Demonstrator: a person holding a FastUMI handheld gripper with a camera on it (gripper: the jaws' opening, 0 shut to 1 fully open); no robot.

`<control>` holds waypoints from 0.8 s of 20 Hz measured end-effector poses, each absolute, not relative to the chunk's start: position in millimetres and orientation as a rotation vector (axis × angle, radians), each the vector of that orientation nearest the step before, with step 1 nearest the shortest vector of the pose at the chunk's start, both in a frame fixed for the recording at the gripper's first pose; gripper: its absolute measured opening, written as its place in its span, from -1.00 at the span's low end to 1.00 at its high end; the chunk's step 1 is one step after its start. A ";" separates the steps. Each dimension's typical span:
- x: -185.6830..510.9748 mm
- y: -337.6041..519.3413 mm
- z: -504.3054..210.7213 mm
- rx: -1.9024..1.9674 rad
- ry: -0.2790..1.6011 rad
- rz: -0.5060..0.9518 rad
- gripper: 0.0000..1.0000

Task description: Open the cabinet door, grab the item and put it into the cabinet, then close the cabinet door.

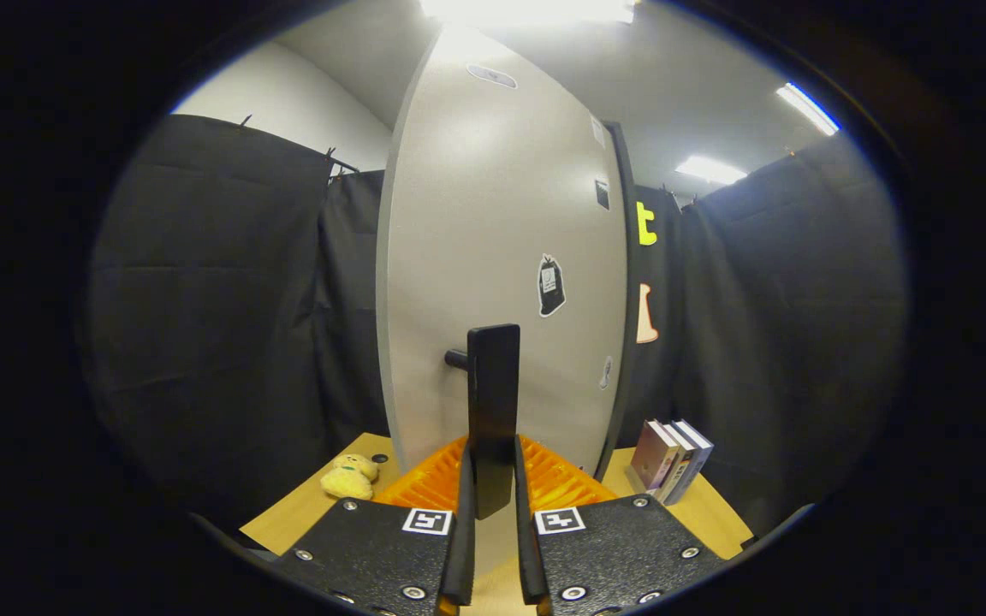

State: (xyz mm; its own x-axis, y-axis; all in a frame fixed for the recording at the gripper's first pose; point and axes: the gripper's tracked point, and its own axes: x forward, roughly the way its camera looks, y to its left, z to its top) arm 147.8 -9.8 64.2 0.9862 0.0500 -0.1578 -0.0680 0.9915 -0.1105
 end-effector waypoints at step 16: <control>122.5 -93.7 76.7 -0.174 0.121 -0.205 -0.63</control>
